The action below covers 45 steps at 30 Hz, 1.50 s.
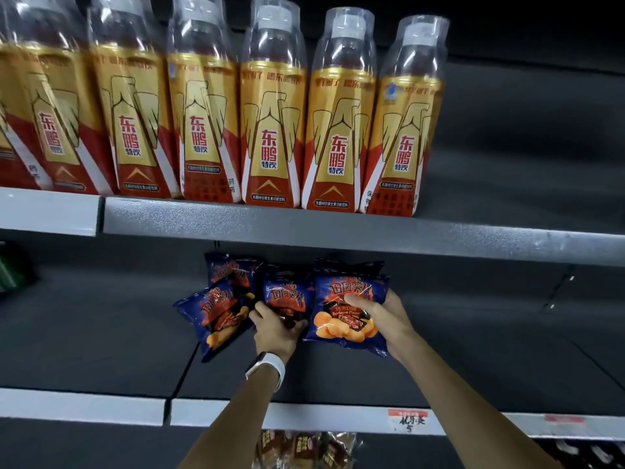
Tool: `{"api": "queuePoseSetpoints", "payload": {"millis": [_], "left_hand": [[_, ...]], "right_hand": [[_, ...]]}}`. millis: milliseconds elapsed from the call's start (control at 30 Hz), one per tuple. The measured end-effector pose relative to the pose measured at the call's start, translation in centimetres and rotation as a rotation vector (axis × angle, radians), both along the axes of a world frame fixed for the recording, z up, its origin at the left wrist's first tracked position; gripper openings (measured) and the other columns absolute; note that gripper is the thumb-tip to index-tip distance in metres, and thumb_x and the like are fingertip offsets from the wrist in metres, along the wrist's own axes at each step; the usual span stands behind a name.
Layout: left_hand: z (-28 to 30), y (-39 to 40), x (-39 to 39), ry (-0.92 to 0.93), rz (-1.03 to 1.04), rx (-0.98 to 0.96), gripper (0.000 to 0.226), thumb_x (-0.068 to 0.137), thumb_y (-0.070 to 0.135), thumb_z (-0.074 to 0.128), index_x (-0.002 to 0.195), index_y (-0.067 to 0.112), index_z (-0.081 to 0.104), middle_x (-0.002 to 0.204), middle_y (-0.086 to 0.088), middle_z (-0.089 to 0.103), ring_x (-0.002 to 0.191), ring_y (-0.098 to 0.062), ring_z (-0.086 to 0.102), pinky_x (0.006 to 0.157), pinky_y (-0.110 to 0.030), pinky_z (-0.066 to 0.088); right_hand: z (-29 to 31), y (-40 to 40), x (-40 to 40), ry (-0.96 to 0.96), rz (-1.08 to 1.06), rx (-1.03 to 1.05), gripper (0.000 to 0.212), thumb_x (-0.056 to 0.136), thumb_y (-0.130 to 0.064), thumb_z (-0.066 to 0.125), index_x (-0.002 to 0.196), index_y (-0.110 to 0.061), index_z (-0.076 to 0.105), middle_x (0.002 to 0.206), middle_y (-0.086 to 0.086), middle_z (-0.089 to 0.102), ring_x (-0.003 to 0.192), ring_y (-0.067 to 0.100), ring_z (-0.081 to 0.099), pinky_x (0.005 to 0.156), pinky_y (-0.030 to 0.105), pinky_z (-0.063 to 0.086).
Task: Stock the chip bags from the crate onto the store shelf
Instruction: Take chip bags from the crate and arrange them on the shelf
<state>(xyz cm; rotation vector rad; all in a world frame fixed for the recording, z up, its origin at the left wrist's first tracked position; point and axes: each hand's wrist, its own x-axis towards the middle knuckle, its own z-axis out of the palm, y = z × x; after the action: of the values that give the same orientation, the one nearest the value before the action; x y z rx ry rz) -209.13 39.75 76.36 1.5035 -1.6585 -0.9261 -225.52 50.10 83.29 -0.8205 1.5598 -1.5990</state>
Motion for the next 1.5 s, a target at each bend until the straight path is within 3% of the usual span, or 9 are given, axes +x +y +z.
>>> {"api": "queuePoseSetpoints", "payload": {"millis": [267, 467, 633, 700, 800, 967, 1267, 1433, 1500], "left_hand": [[-0.9, 0.5, 2.9, -0.074, -0.064, -0.082, 0.083, 0.074, 0.035, 0.082, 0.135, 0.008, 0.031, 0.138, -0.013, 0.038, 0.121, -0.04, 0.049, 0.096, -0.049, 0.043], [-0.4, -1.1, 7.6, -0.265, 0.223, -0.348, 0.052, 0.072, 0.026, 0.079, 0.103, 0.006, 0.043, 0.106, -0.016, 0.048, 0.094, -0.038, 0.055, 0.074, -0.049, 0.052], [-0.8, -4.2, 12.0, -0.115, 0.559, 0.061, 0.086, 0.065, 0.044, 0.086, 0.12, -0.006, 0.041, 0.121, -0.028, 0.046, 0.109, -0.045, 0.048, 0.09, -0.052, 0.045], [-1.8, -5.5, 13.2, 0.022, 0.494, 0.236, 0.076, 0.064, 0.055, 0.082, 0.109, 0.0, 0.055, 0.118, -0.024, 0.056, 0.11, -0.043, 0.053, 0.095, -0.048, 0.047], [-2.0, -6.4, 14.4, 0.157, 0.36, 0.218, 0.041, 0.075, 0.047, 0.078, 0.076, 0.008, 0.064, 0.09, -0.017, 0.066, 0.095, -0.039, 0.064, 0.085, -0.038, 0.052], [-1.5, -8.0, 15.6, 0.232, 0.248, 0.11, 0.021, 0.086, 0.026, 0.072, 0.092, 0.005, 0.069, 0.087, -0.011, 0.068, 0.089, -0.03, 0.063, 0.077, -0.029, 0.043], [-2.1, -10.2, 15.0, 0.093, 0.07, 0.075, 0.026, 0.087, 0.03, 0.071, 0.096, 0.006, 0.068, 0.089, -0.01, 0.069, 0.093, -0.031, 0.064, 0.082, -0.033, 0.047], [-2.2, -9.8, 15.1, 0.076, 0.068, 0.053, 0.04, 0.084, 0.036, 0.073, 0.107, 0.006, 0.06, 0.098, -0.011, 0.068, 0.096, -0.031, 0.063, 0.086, -0.035, 0.048], [-2.1, -9.6, 15.3, 0.087, 0.07, 0.039, 0.043, 0.083, 0.036, 0.075, 0.109, 0.006, 0.058, 0.1, -0.011, 0.066, 0.098, -0.031, 0.063, 0.088, -0.037, 0.049]], "right_hand": [[-0.2, -0.7, 0.9, -0.009, -0.011, -0.007, 0.057, 0.066, -0.019, 0.091, 0.115, -0.02, 0.063, 0.105, 0.003, 0.076, 0.097, 0.024, 0.072, 0.094, 0.046, 0.055], [-0.1, -1.5, 2.3, 0.003, 0.027, 0.005, 0.067, 0.057, -0.029, 0.095, 0.116, -0.023, 0.063, 0.102, 0.0, 0.077, 0.097, 0.025, 0.073, 0.096, 0.052, 0.054], [0.0, -1.8, 2.8, 0.024, 0.001, 0.017, 0.061, 0.061, -0.026, 0.094, 0.114, -0.023, 0.064, 0.102, 0.001, 0.077, 0.098, 0.025, 0.072, 0.098, 0.051, 0.053], [-0.1, -1.8, 3.0, 0.027, -0.004, 0.019, 0.061, 0.062, -0.025, 0.094, 0.114, -0.022, 0.064, 0.101, 0.001, 0.077, 0.098, 0.025, 0.073, 0.098, 0.05, 0.053], [-0.2, -1.7, 3.1, 0.036, -0.013, 0.016, 0.06, 0.063, -0.024, 0.093, 0.115, -0.021, 0.064, 0.101, 0.001, 0.077, 0.097, 0.025, 0.073, 0.098, 0.051, 0.053], [-0.1, -1.6, 2.9, 0.049, -0.051, 0.02, 0.059, 0.064, -0.024, 0.093, 0.115, -0.019, 0.064, 0.101, 0.001, 0.077, 0.097, 0.024, 0.072, 0.097, 0.049, 0.053], [0.0, -1.9, 3.1, 0.063, -0.092, 0.033, 0.062, 0.063, -0.026, 0.093, 0.116, -0.018, 0.064, 0.103, 0.003, 0.076, 0.097, 0.025, 0.072, 0.095, 0.048, 0.054], [0.3, -1.6, 3.6, 0.063, -0.106, 0.01, 0.054, 0.068, -0.018, 0.09, 0.115, -0.017, 0.063, 0.104, 0.004, 0.075, 0.096, 0.023, 0.071, 0.081, 0.037, 0.056], [0.3, -1.5, 3.7, 0.063, -0.11, 0.01, 0.057, 0.066, -0.019, 0.091, 0.116, -0.019, 0.062, 0.105, 0.004, 0.075, 0.097, 0.025, 0.071, 0.088, 0.043, 0.056]]}}
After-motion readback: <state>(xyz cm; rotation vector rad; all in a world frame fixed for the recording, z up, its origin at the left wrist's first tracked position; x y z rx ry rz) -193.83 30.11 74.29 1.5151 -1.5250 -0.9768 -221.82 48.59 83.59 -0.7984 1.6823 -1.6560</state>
